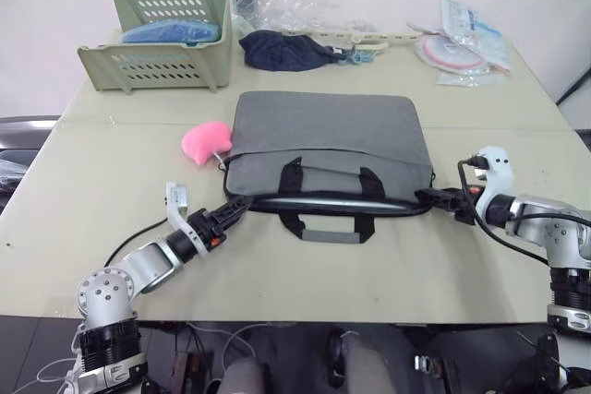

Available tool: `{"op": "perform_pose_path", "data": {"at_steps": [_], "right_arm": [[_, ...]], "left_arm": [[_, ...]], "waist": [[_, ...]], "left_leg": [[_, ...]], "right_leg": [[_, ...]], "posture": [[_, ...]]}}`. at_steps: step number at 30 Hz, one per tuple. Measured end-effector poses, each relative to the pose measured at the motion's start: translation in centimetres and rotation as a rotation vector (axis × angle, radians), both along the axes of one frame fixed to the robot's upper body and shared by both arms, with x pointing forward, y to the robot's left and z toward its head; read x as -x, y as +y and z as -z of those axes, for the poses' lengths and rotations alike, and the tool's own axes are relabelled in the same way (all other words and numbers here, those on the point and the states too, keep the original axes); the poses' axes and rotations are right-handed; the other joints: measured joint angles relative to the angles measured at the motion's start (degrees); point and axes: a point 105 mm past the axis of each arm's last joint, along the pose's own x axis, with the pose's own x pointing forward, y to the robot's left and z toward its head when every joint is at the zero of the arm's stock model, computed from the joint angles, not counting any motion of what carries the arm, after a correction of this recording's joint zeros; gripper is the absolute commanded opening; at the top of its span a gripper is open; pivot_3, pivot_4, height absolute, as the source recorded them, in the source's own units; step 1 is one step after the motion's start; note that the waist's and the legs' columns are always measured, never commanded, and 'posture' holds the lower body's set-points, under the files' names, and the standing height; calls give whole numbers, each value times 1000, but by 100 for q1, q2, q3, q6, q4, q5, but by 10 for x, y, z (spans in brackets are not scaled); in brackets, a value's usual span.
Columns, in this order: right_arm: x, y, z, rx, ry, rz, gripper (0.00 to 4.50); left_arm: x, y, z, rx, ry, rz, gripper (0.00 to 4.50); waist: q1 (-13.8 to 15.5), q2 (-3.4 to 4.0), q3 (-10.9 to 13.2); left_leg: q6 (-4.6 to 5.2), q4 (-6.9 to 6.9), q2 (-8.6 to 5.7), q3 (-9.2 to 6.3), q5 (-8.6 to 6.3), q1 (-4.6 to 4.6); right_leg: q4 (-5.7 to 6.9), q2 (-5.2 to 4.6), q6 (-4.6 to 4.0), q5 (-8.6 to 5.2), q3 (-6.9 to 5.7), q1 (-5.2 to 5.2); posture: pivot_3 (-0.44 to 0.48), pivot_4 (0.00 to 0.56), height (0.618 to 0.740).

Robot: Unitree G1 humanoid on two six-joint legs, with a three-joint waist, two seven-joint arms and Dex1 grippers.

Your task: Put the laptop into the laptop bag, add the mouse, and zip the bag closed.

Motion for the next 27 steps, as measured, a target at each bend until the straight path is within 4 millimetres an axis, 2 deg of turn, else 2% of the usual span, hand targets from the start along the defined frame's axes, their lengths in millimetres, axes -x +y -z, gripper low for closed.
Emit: {"op": "perform_pose_path", "data": {"at_steps": [2,7,11,13,15,17,23,25,27], "right_arm": [[4,-2,0,20,-1,-6,3521],[15,-15,-7,78,-12,-8,3521],[17,-26,-22,119,-57,2,3521],[20,-29,-39,177,-108,-27,3521],[22,-29,-61,234,-179,-63,3521],[25,-19,-82,257,-252,-134,3521],[41,2,-112,361,-325,-331,3521],[46,6,-121,393,-339,-372,3521],[48,9,-126,410,-355,-401,3521]], "left_arm": [[5,0,-2,-29,-9,21,3936],[20,21,-2,-92,7,32,3936],[24,35,-14,-135,-18,37,3936],[28,43,-30,-192,-65,63,3936],[27,56,-59,-258,-157,50,3936],[31,62,-92,-299,-271,77,3936],[55,73,-155,-459,-460,217,3936],[62,75,-166,-490,-504,252,3936],[65,77,-170,-494,-525,280,3936]], "waist": [[-3,2,0],[2,7,6],[39,6,15],[45,8,28],[37,6,32],[12,6,33],[-5,12,55],[-1,20,56],[0,20,56]], "left_leg": [[-1,-1,1,0,0,1],[-2,-5,1,-1,0,-5],[-4,-1,1,-4,-1,-9],[-6,-2,1,-5,-2,-9],[-7,-5,1,-4,-2,-10],[-9,-8,1,-1,-3,-10],[-12,-19,2,17,-4,-16],[-12,-28,2,22,-4,-12],[-12,-30,3,22,-4,-12]], "right_leg": [[0,0,0,0,1,0],[-7,0,0,0,0,-7],[-6,-1,0,0,-1,-8],[-6,0,0,0,-2,-25],[-2,1,-1,-1,-1,-43],[-5,3,-2,-1,-1,-45],[-9,9,-3,-2,8,-66],[-12,9,-3,-2,10,-67],[-11,9,-3,-2,10,-68]], "posture": [[0,150,740],[0,150,740],[0,150,740],[0,150,740],[0,150,740],[0,150,740],[0,150,740],[0,150,740],[0,150,740]]}}
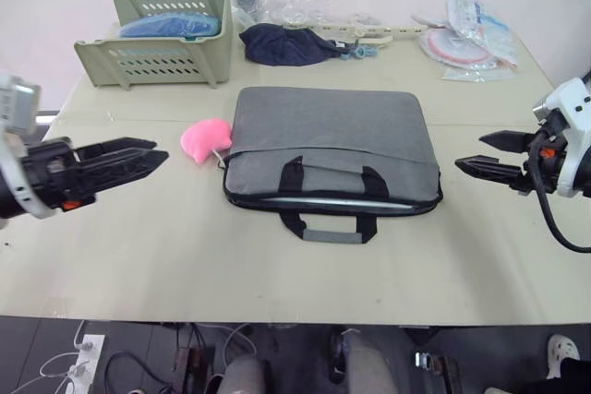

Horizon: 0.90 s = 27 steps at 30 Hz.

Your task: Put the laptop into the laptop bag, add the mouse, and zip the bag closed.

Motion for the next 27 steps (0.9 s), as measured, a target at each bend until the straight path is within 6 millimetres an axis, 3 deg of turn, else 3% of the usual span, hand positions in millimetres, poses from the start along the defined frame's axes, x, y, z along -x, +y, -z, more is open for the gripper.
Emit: {"op": "perform_pose_path", "data": {"at_steps": [3,6,10,12,14,20,23,27], "right_arm": [[-2,0,-2,-3,-15,7,3521],[-18,-13,5,-48,-46,136,3521],[-39,-25,38,-216,1,330,3521],[-39,-24,62,-294,58,396,3521],[-36,-19,80,-321,106,426,3521],[-33,-20,99,-436,112,538,3521],[-32,-22,108,-469,140,576,3521],[-33,-25,103,-519,121,598,3521]], "left_arm": [[-8,9,-1,30,-6,-13,3936],[-24,13,8,79,6,-39,3936],[-55,13,38,258,93,-118,3936],[-66,0,64,352,184,-135,3936],[-68,-12,85,380,269,-127,3936],[-67,-31,122,415,400,-167,3936],[-65,-31,137,420,459,-201,3936],[-67,-20,132,449,444,-257,3936]], "waist": [[-1,-1,1],[-5,-5,-2],[2,-8,-1],[4,-9,-2],[-9,-13,1],[-27,-13,-5],[-24,-14,-5],[-18,-11,-6]], "left_leg": [[0,6,1,1,0,-2],[0,8,1,4,0,0],[1,21,1,1,1,-7],[2,21,1,-1,1,-7],[2,22,0,1,1,-11],[2,26,1,9,1,1],[1,31,1,8,2,4],[1,31,1,9,2,6]], "right_leg": [[5,0,0,0,2,-3],[10,0,0,0,5,-1],[24,-2,0,0,4,-7],[30,-2,0,0,2,-8],[27,-1,0,0,0,-12],[36,-1,0,1,12,-5],[42,-1,-1,1,13,-8],[40,-1,-1,1,14,-8]], "posture": [[0,150,740],[0,150,740],[0,150,740],[0,150,740],[0,150,740],[0,150,740],[0,150,740],[0,150,740]]}}
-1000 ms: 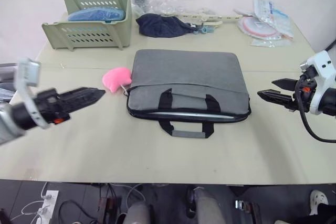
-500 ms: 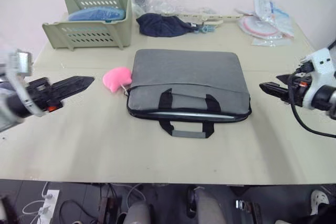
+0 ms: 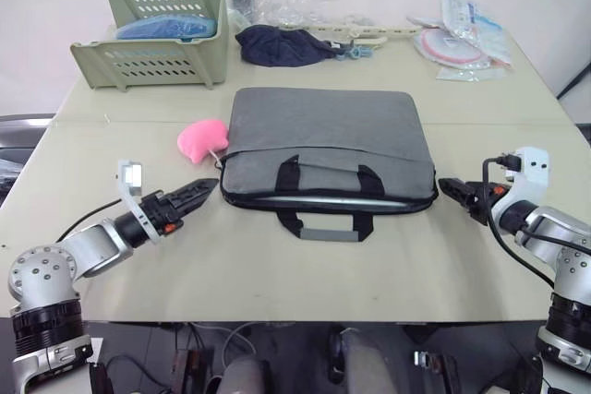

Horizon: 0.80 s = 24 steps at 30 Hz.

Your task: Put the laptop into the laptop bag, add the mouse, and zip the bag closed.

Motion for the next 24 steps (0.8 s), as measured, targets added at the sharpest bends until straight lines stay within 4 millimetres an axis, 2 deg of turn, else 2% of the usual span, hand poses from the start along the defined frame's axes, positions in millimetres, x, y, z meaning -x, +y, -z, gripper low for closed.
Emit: {"op": "perform_pose_path", "data": {"at_steps": [5,11,24], "right_arm": [[-2,5,3,-29,8,1,3521],[-4,7,12,-56,34,7,3521],[-6,21,21,-109,49,-19,3521]], "left_arm": [[-2,-3,10,25,36,-33,3936],[-9,-21,20,90,54,-43,3936],[-26,-35,18,127,34,-64,3936]], "waist": [[13,0,0],[1,1,-1],[12,0,-3]], "left_leg": [[0,-2,-1,0,0,-2],[1,-2,-2,1,0,1],[2,1,-3,-1,1,4]], "right_leg": [[-4,1,0,0,-3,0],[-2,1,0,0,-1,2],[-1,1,-1,1,-3,7]], "posture": [[0,150,740],[0,150,740],[0,150,740]]}}
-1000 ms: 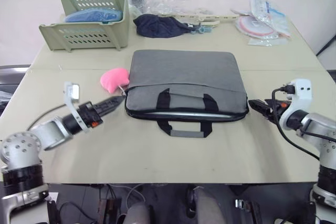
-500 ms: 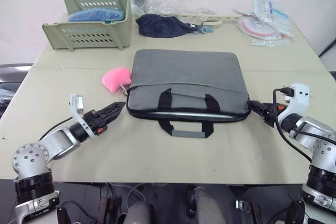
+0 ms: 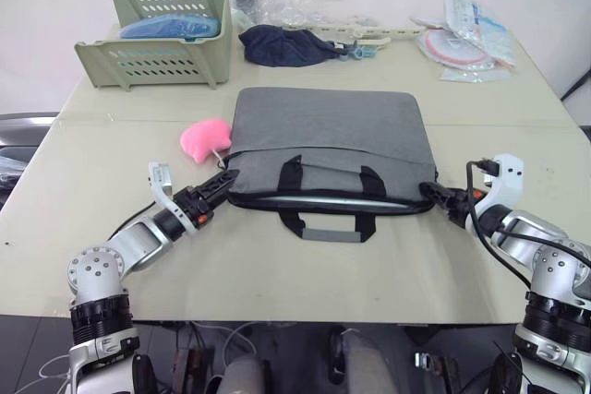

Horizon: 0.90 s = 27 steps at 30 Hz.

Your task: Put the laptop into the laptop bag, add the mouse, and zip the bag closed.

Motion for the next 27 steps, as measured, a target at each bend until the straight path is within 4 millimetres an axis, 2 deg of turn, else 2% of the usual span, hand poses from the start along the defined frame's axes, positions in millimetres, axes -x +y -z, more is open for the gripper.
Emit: {"op": "perform_pose_path", "data": {"at_steps": [7,10,11,12,14,17,20,21,27], "right_arm": [[0,0,3,-6,-3,3,3521],[0,1,4,-14,-2,1,2775],[-1,2,4,-17,-2,-2,2402],[-1,4,4,-22,-3,-6,1902],[-1,6,5,-33,-4,-13,1293],[-2,9,4,-44,-10,-20,0],[-1,9,4,-44,-9,-20,0],[-1,9,5,-44,-8,-20,0],[0,8,6,-42,-9,-18,0]], "left_arm": [[-1,-1,1,1,4,-3,3936],[-1,-3,1,9,7,-2,4044],[-1,-3,2,11,8,-1,4044],[-1,-4,2,12,8,-1,3653],[-2,-6,3,24,12,-7,3322],[-3,-7,5,22,25,-15,1900],[-3,-10,7,27,31,-13,476],[-2,-10,7,30,32,-12,202],[-2,-11,7,32,34,-9,150]], "waist": [[1,0,0],[2,-1,-1],[2,-1,-1],[5,-2,-2],[12,-3,-2],[16,-5,-3],[10,-7,-4],[10,-7,-5],[13,-13,-8]], "left_leg": [[0,0,0,-2,0,3],[0,1,0,-4,0,3],[0,1,0,-4,0,3],[0,1,0,-5,0,4],[0,0,0,-9,0,3],[1,1,0,-23,0,2],[0,-1,0,-25,0,2],[0,-1,0,-25,0,2],[0,-1,0,-29,0,2]], "right_leg": [[-1,0,0,0,-1,7],[-2,0,0,0,-2,11],[-1,0,0,0,-2,12],[-2,0,0,0,-2,15],[-8,-1,0,0,-5,36],[-17,-1,0,0,-10,49],[-17,0,0,0,-12,49],[-17,0,0,0,-12,49],[-18,0,0,0,-14,52]], "posture": [[0,150,740],[0,150,740],[0,150,740],[0,150,740],[0,150,740],[0,150,740],[0,150,740],[0,150,740],[0,150,740]]}}
